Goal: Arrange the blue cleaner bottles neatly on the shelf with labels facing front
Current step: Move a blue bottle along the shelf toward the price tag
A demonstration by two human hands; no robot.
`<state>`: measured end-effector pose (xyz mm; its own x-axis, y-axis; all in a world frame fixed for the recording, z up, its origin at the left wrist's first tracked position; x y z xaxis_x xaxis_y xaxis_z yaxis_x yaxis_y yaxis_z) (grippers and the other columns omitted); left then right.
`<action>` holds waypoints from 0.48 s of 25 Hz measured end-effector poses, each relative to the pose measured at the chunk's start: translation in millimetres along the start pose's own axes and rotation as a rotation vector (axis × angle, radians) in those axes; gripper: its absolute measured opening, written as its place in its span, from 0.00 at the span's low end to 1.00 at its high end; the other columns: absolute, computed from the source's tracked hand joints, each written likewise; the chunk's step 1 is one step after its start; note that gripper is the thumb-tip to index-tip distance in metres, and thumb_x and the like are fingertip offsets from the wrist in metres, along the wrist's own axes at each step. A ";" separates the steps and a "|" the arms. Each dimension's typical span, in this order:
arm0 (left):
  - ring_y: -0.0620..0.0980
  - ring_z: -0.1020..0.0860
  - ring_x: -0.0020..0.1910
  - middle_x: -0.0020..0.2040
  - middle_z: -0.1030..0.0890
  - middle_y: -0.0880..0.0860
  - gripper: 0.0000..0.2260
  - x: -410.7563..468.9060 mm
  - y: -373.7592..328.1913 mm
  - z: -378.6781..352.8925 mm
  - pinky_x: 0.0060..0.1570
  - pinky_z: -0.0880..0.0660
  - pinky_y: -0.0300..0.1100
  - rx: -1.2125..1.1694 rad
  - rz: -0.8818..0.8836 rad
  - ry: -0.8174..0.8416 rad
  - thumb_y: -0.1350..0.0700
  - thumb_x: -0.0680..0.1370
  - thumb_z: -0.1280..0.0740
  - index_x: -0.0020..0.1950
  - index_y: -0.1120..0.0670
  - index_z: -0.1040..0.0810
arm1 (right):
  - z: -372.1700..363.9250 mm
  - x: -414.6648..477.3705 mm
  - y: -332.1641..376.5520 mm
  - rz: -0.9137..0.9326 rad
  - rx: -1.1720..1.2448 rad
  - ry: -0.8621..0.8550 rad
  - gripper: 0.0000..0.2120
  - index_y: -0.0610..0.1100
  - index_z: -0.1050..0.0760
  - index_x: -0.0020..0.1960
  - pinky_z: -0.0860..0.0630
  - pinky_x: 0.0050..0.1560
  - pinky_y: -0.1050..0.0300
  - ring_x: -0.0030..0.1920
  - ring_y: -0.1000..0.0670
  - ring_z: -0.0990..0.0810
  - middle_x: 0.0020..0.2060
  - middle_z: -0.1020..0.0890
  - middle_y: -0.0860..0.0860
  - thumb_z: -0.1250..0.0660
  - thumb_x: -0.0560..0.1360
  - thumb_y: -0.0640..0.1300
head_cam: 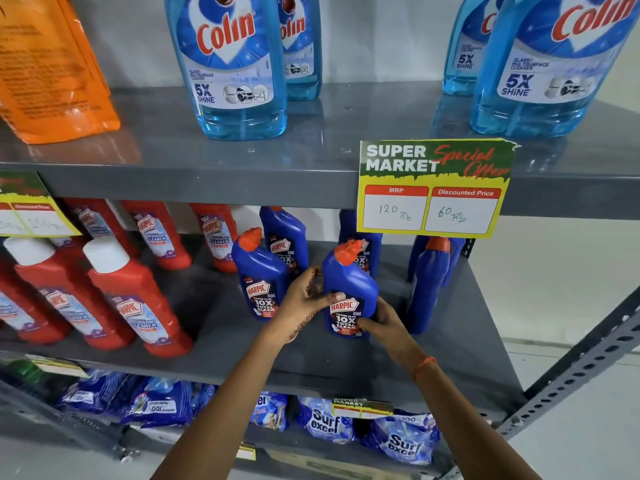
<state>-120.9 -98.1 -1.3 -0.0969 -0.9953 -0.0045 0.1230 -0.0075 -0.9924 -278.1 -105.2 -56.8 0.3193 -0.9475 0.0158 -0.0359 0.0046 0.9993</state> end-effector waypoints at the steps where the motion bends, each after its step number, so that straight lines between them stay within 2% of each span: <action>1: 0.48 0.23 0.61 0.60 0.20 0.54 0.25 -1.7 1.5 2.0 0.63 0.26 0.48 0.004 0.000 -0.028 0.61 0.68 0.25 0.63 0.53 0.28 | 0.4 -2.2 1.2 0.005 -0.019 -0.018 0.42 0.42 0.32 0.63 0.20 0.48 0.61 0.51 0.54 0.19 0.52 0.20 0.47 0.22 0.56 0.59; 2: 0.47 0.23 0.60 0.60 0.20 0.52 0.25 -3.3 0.9 2.7 0.62 0.26 0.47 0.011 -0.006 -0.053 0.62 0.68 0.25 0.62 0.53 0.29 | 2.2 -3.9 1.5 0.012 -0.036 -0.040 0.36 0.43 0.31 0.62 0.20 0.49 0.61 0.52 0.51 0.20 0.53 0.21 0.46 0.22 0.59 0.53; 4: 0.49 0.22 0.60 0.58 0.20 0.52 0.25 -4.6 -1.7 3.0 0.62 0.26 0.48 0.024 -0.028 -0.099 0.64 0.68 0.25 0.61 0.53 0.29 | 6.0 -8.2 3.9 0.037 -0.071 -0.077 0.22 0.48 0.29 0.58 0.20 0.52 0.58 0.55 0.45 0.22 0.53 0.21 0.44 0.30 0.65 0.40; 6: 0.51 0.23 0.61 0.57 0.20 0.53 0.24 -6.0 -3.3 1.4 0.62 0.26 0.49 0.031 -0.048 -0.124 0.65 0.68 0.26 0.60 0.53 0.29 | 8.1 -10.6 3.6 0.034 -0.121 -0.087 0.21 0.49 0.29 0.58 0.21 0.56 0.48 0.58 0.41 0.22 0.55 0.21 0.41 0.34 0.68 0.33; 8: 0.52 0.25 0.63 0.59 0.21 0.52 0.27 -10.3 -7.2 -1.3 0.60 0.26 0.41 0.068 -0.066 -0.139 0.63 0.67 0.25 0.63 0.52 0.31 | 7.4 -14.6 6.6 0.040 -0.182 -0.132 0.21 0.45 0.29 0.59 0.23 0.58 0.40 0.56 0.43 0.21 0.54 0.20 0.41 0.35 0.69 0.30; 9: 0.51 0.27 0.66 0.63 0.24 0.51 0.31 -13.8 -12.2 -1.6 0.61 0.28 0.37 0.113 -0.094 -0.172 0.60 0.66 0.24 0.66 0.53 0.33 | 9.5 -19.8 12.7 0.061 -0.222 -0.213 0.21 0.43 0.28 0.59 0.22 0.58 0.42 0.53 0.47 0.20 0.52 0.20 0.43 0.35 0.68 0.29; 10: 0.48 0.32 0.69 0.68 0.28 0.50 0.37 -18.7 -21.9 -1.4 0.63 0.32 0.35 0.180 -0.155 -0.228 0.57 0.65 0.23 0.70 0.52 0.36 | 14.4 -28.1 22.4 0.101 -0.258 -0.334 0.19 0.41 0.27 0.57 0.21 0.57 0.47 0.50 0.52 0.19 0.50 0.19 0.45 0.36 0.68 0.28; 12: 0.44 0.40 0.73 0.74 0.37 0.50 0.44 -32.2 -53.1 -10.2 0.69 0.41 0.33 0.341 -0.374 -0.345 0.48 0.65 0.23 0.74 0.53 0.43 | 24.0 -52.4 53.8 0.252 -0.310 -0.587 0.14 0.40 0.25 0.52 0.22 0.50 0.66 0.45 0.61 0.20 0.46 0.20 0.47 0.38 0.70 0.27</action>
<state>-134.4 -64.7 50.3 0.1233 -0.8927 0.4335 0.4573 -0.3366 -0.8232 -319.5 -63.0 -4.6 -0.2295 -0.9210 0.3149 0.2572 0.2546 0.9322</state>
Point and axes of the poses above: each hand's wrist, its own x-axis towards the middle knuckle, its own z-axis out of the back of the hand, y = z × x, the point moved 7 cm from there along x, towards the middle knuckle
